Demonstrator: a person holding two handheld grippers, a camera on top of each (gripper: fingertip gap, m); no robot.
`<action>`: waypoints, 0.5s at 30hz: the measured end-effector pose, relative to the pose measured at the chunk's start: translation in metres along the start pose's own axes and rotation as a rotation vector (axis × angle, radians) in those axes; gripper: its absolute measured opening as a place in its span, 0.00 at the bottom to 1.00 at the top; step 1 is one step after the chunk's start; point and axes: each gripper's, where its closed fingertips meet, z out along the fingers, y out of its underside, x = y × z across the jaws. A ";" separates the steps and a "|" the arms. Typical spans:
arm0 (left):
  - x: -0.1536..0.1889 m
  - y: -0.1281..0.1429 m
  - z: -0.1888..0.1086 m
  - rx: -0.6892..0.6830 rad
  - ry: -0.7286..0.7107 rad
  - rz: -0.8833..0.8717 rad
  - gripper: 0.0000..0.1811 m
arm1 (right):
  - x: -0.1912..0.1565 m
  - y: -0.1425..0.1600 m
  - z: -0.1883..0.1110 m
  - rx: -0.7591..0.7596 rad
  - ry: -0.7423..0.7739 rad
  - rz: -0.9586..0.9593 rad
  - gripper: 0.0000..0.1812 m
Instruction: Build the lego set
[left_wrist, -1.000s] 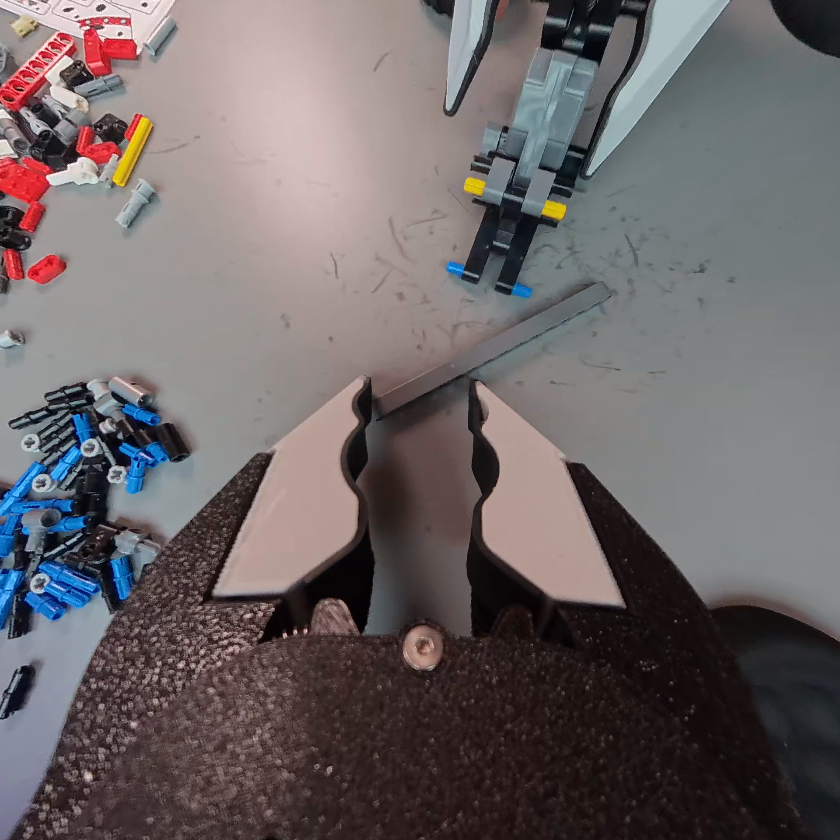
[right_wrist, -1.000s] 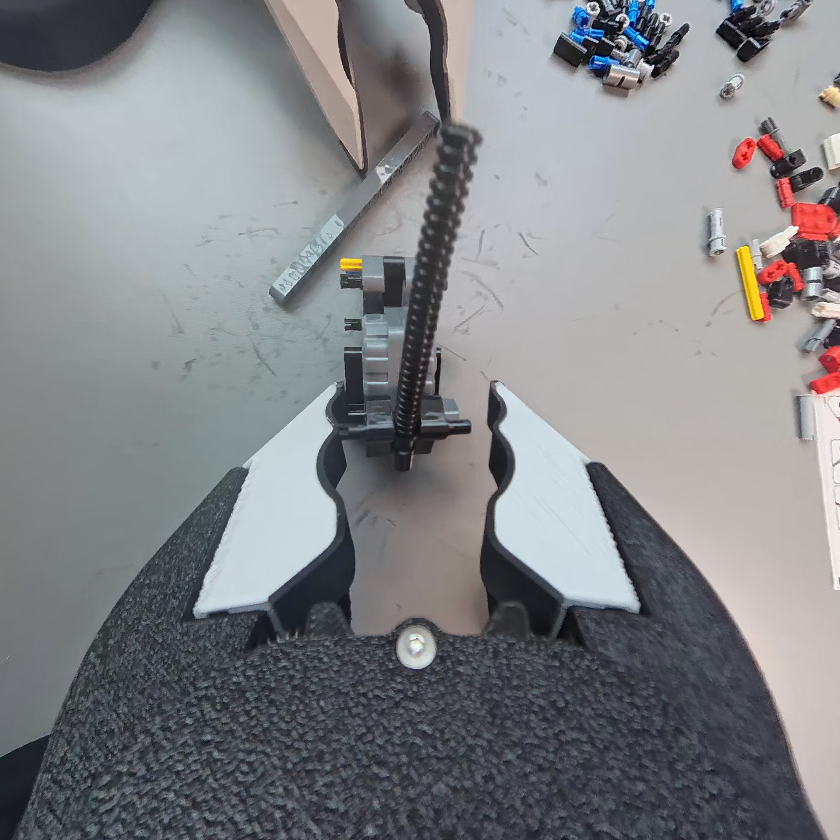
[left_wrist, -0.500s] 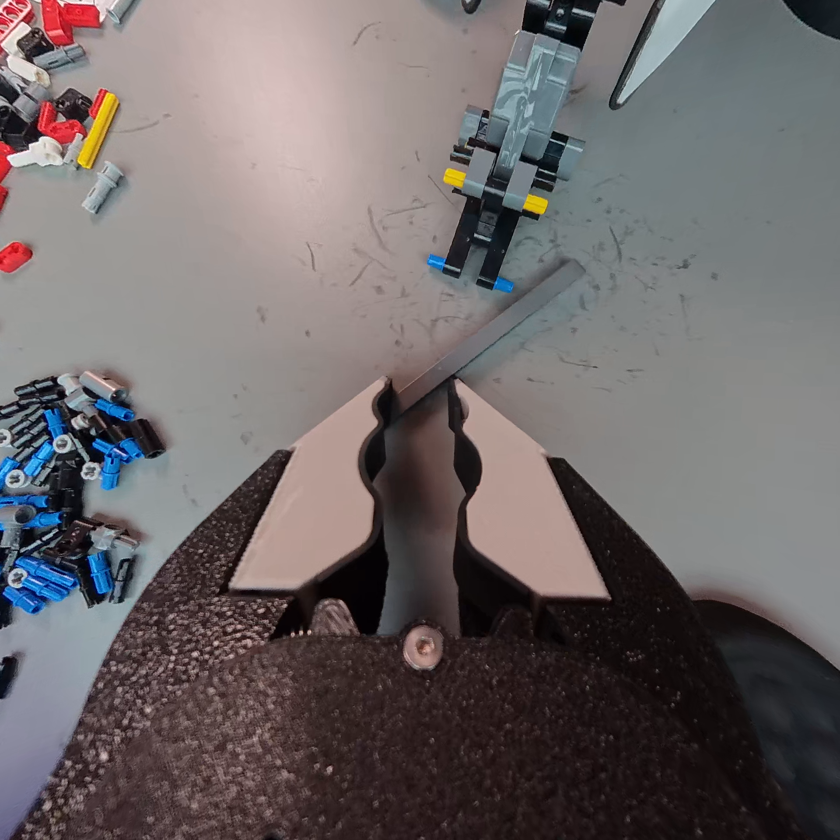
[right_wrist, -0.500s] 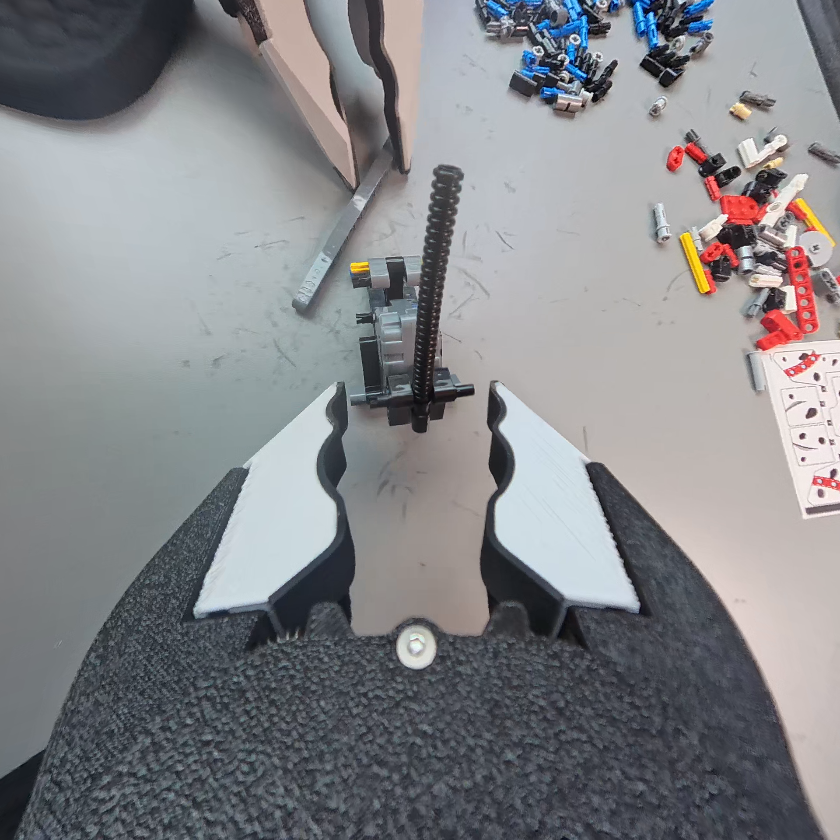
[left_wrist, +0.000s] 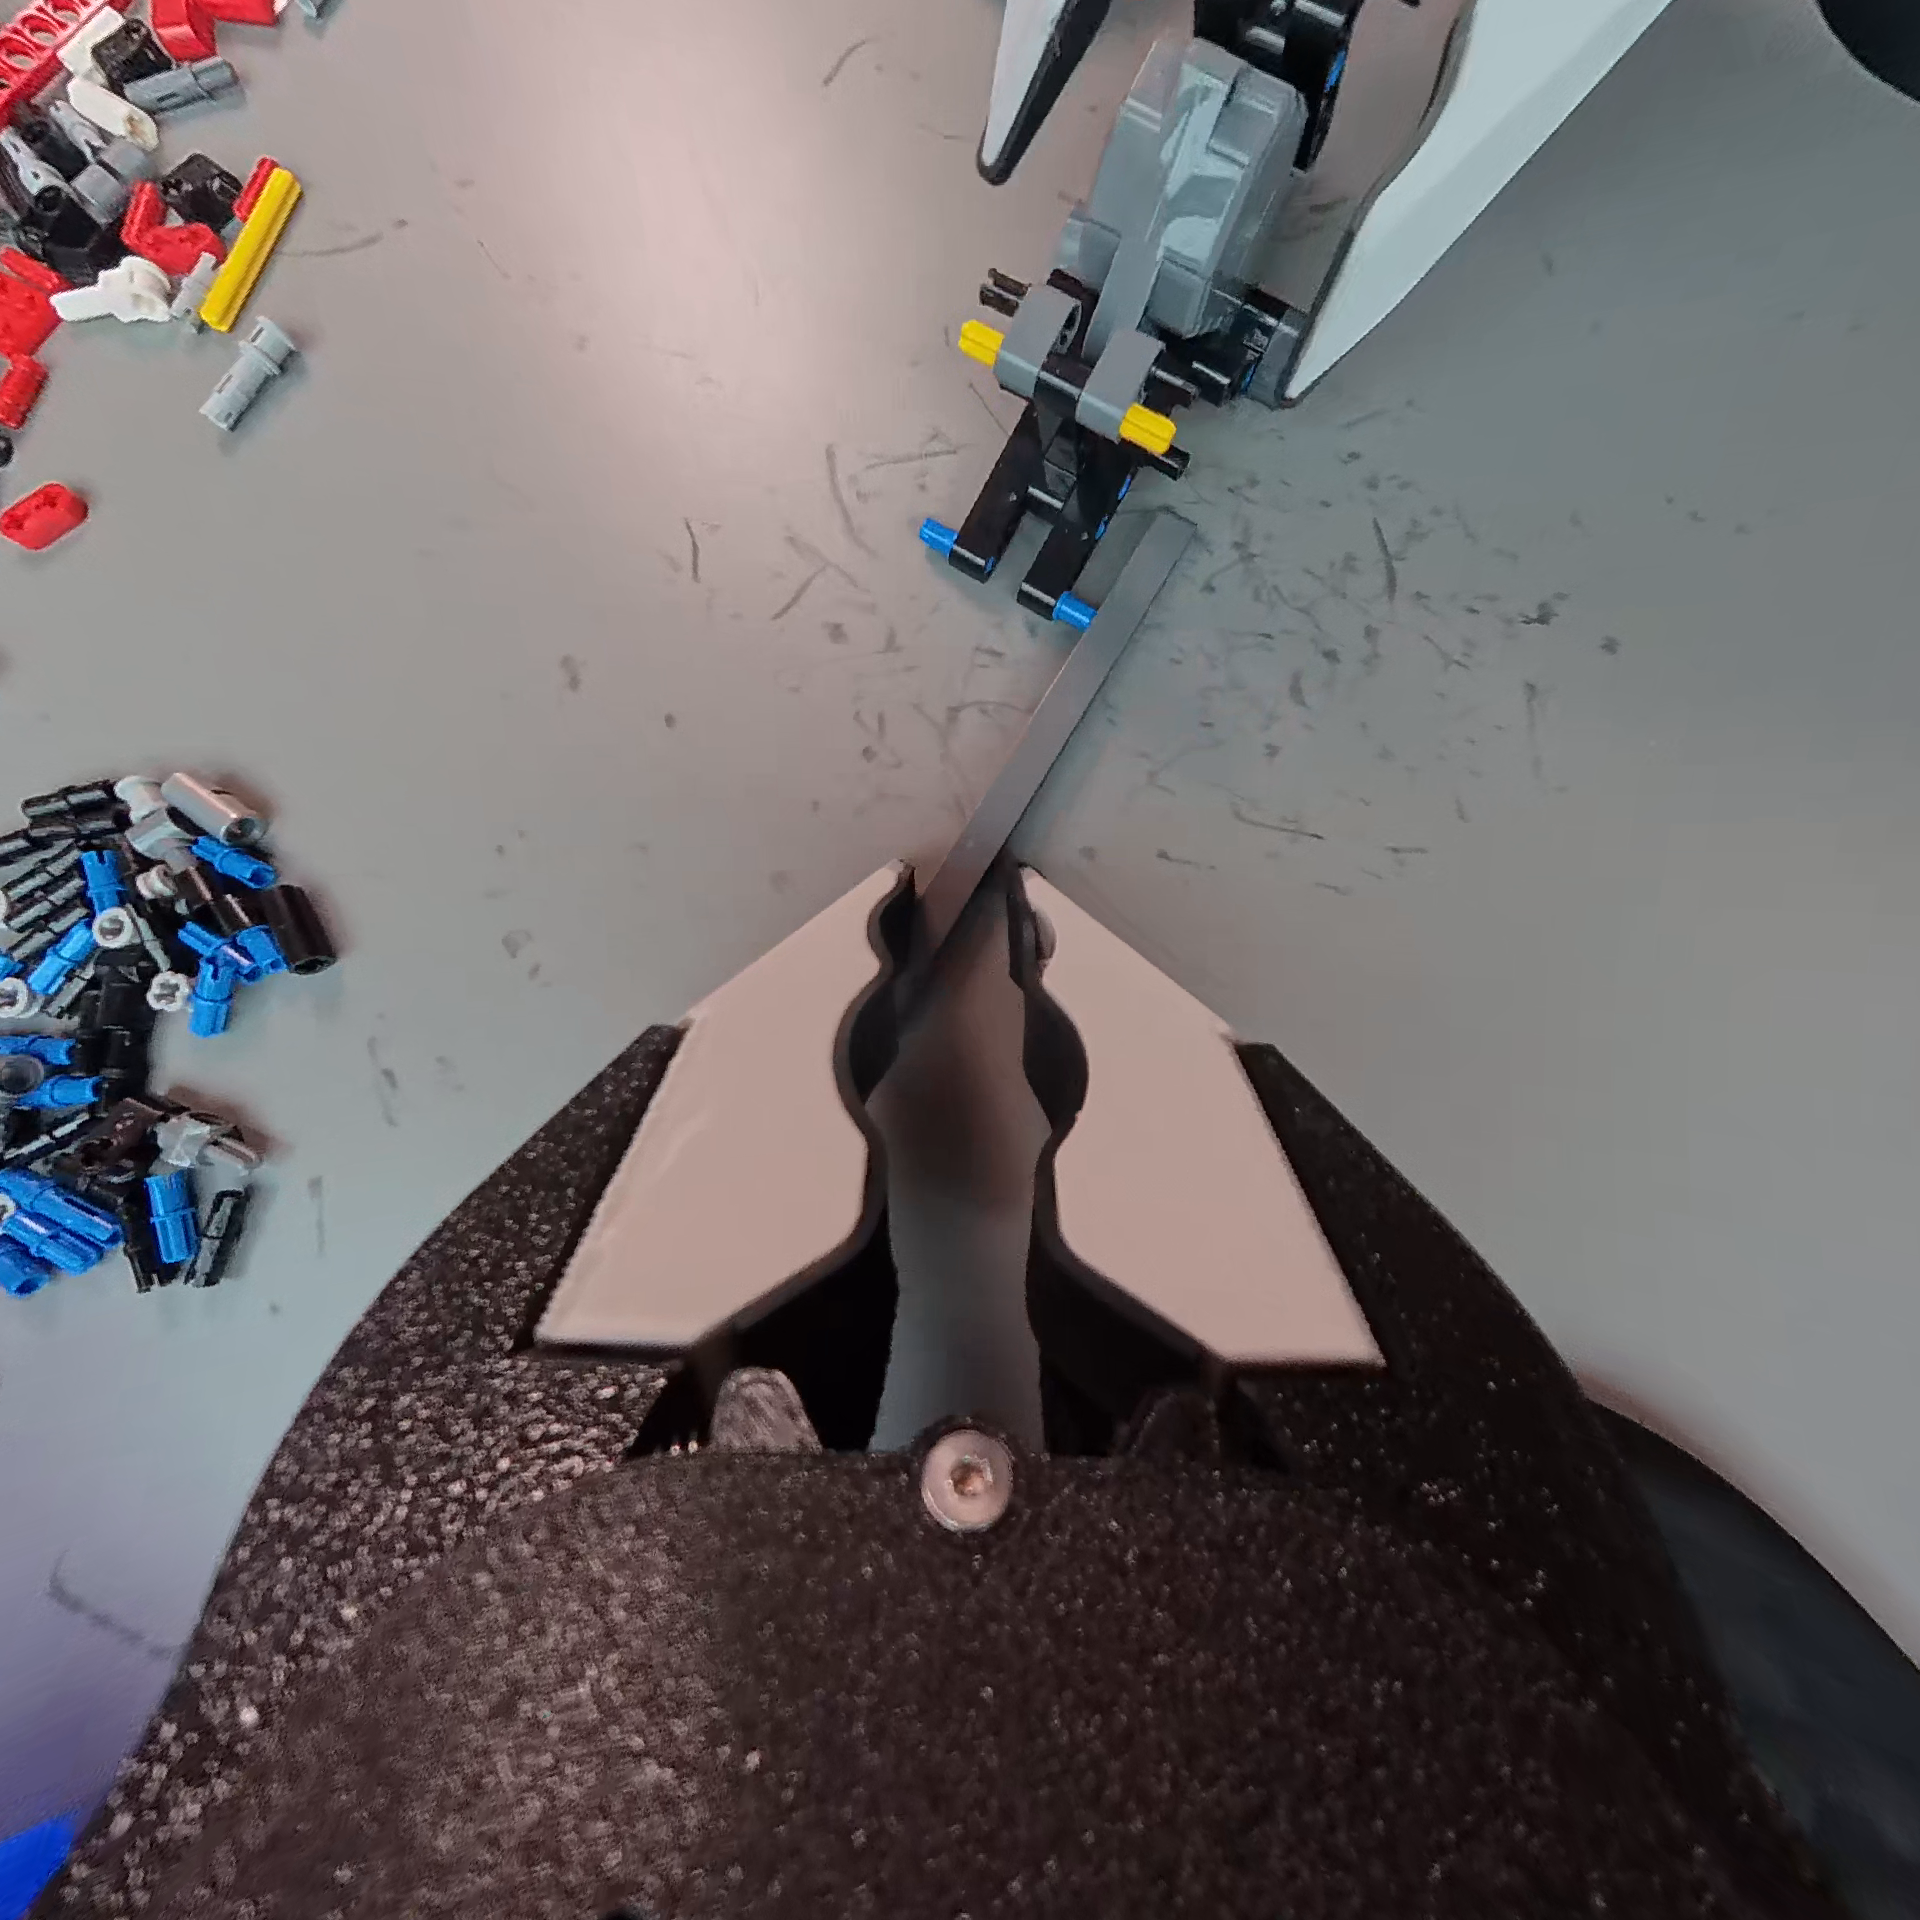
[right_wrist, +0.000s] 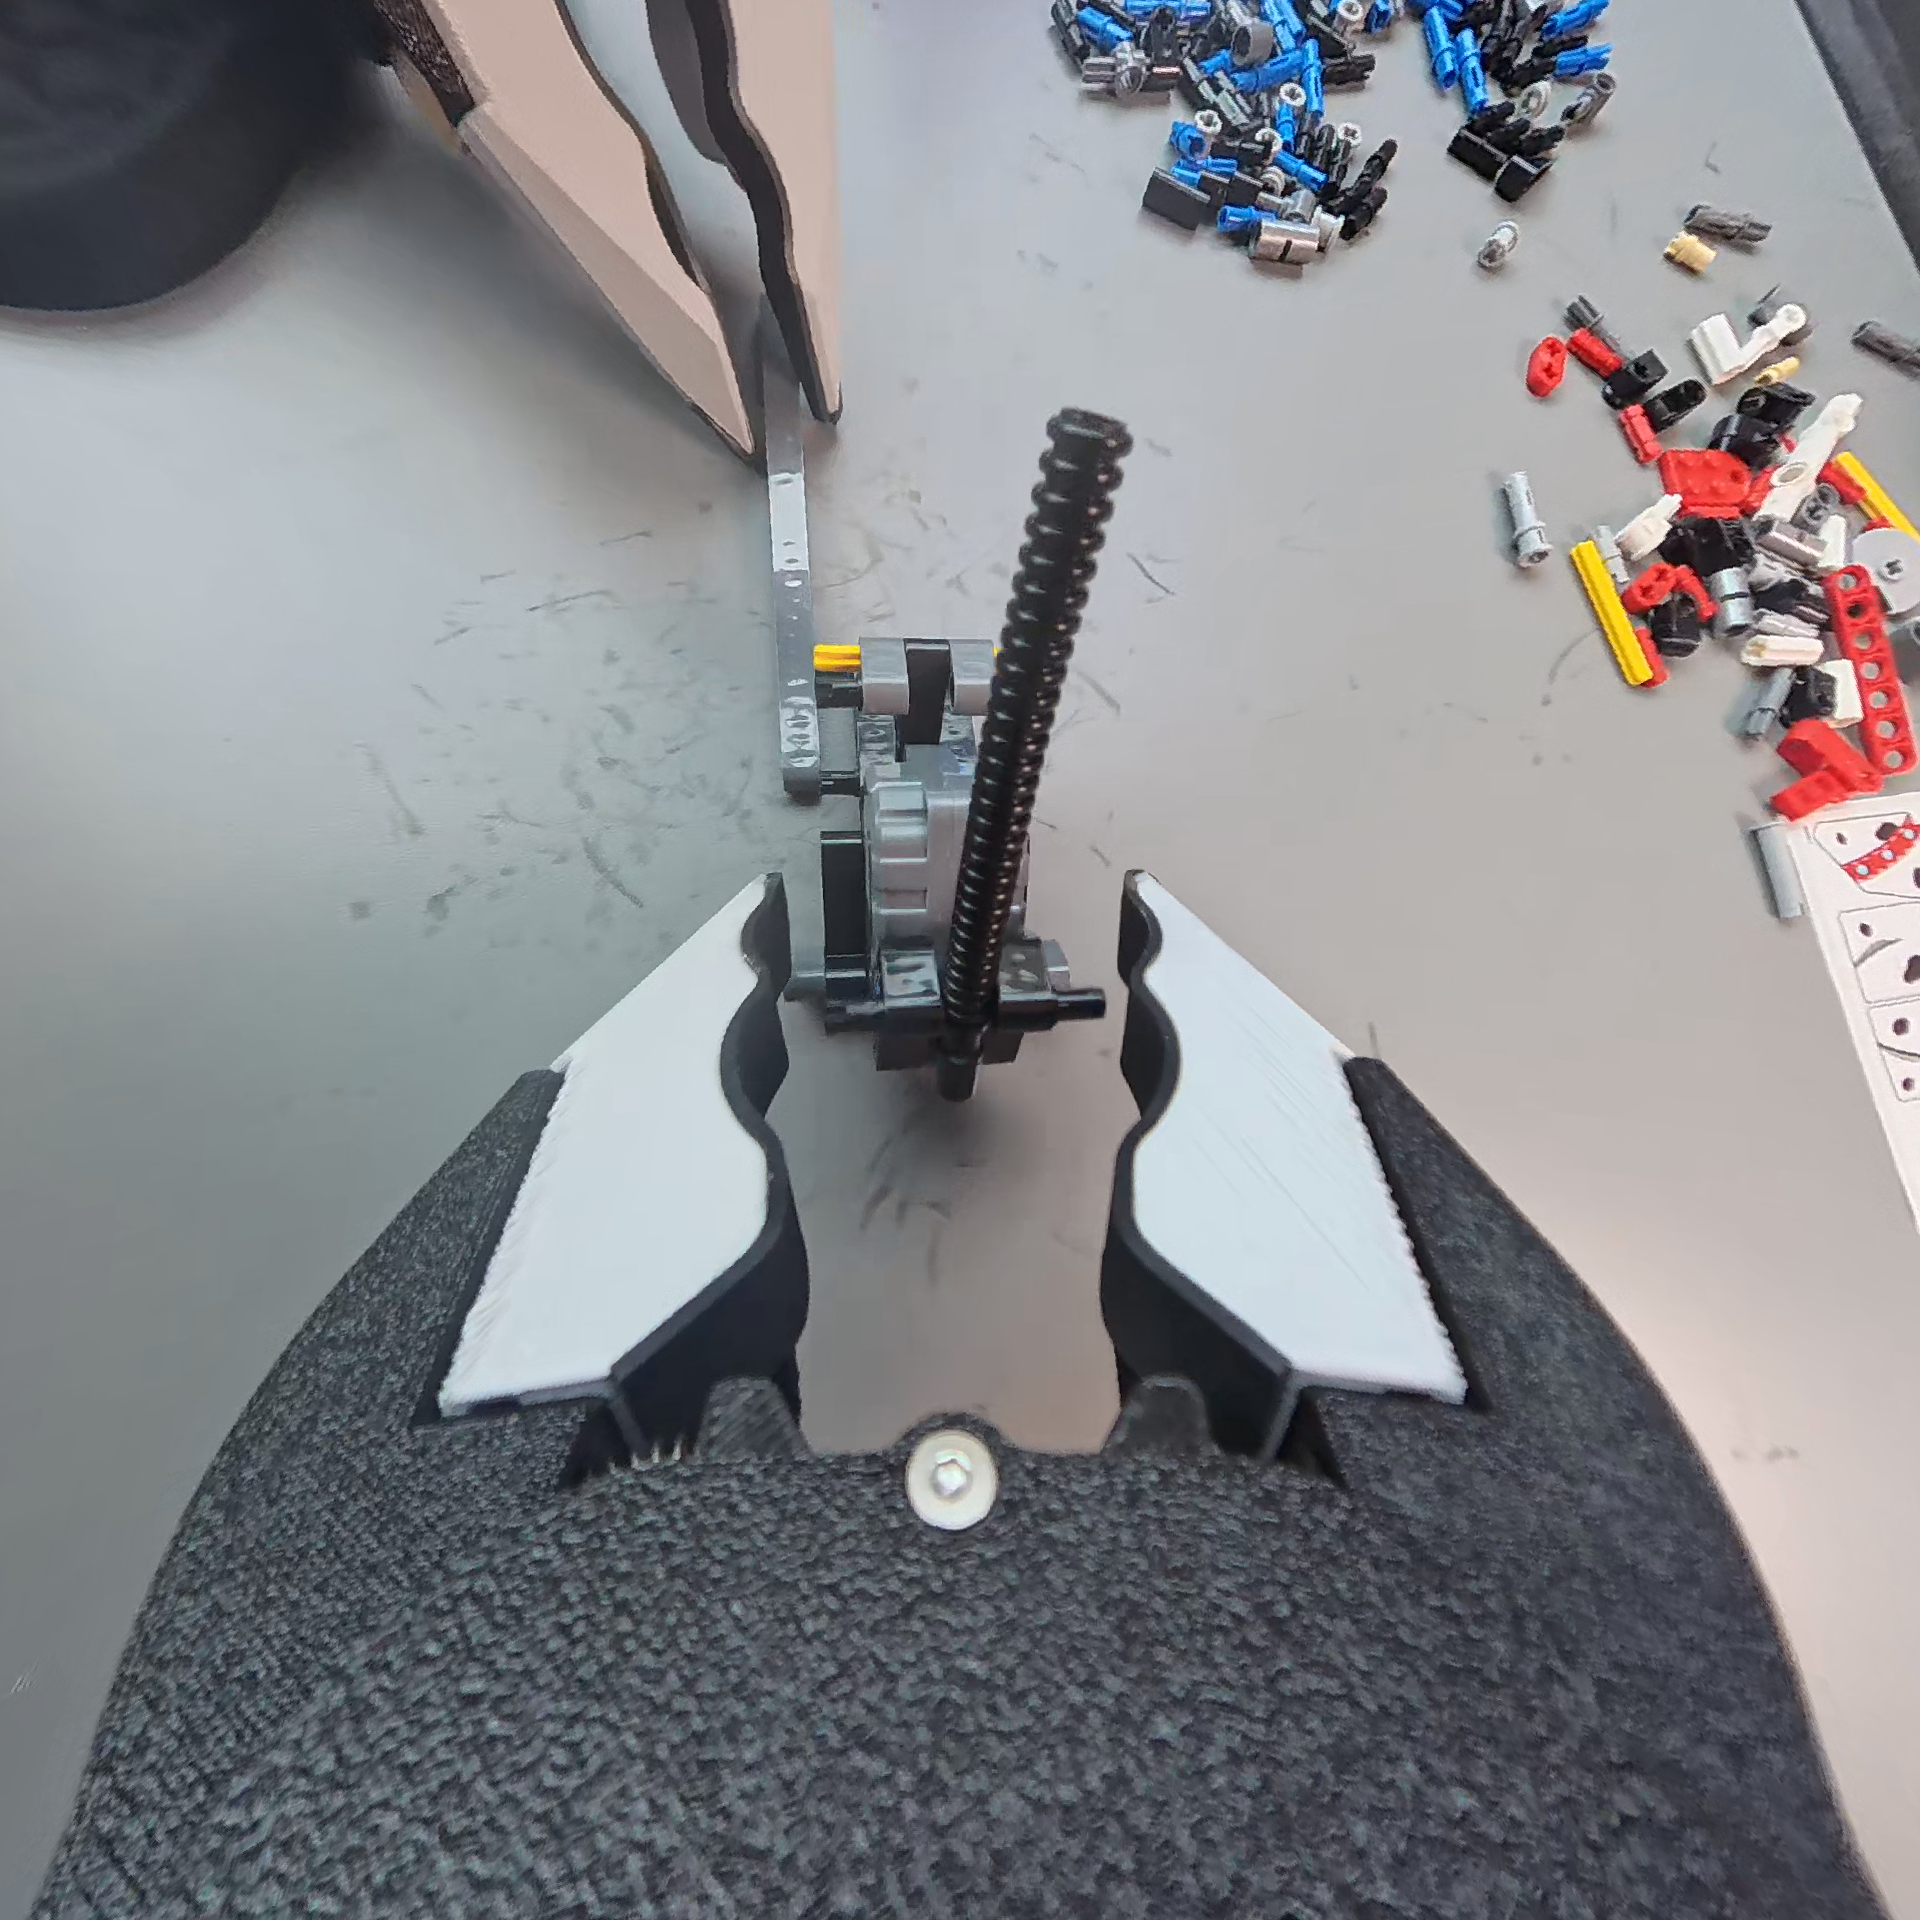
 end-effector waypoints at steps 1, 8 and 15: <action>0.002 0.000 -0.001 0.005 0.010 0.008 0.14 | 0.000 0.001 0.002 -0.005 -0.004 -0.001 0.35; 0.010 -0.008 0.003 0.039 0.066 0.027 0.18 | 0.000 0.005 0.011 -0.015 -0.018 0.000 0.32; 0.013 -0.012 0.011 0.012 0.097 0.045 0.14 | -0.001 0.006 0.015 -0.034 -0.099 -0.045 0.27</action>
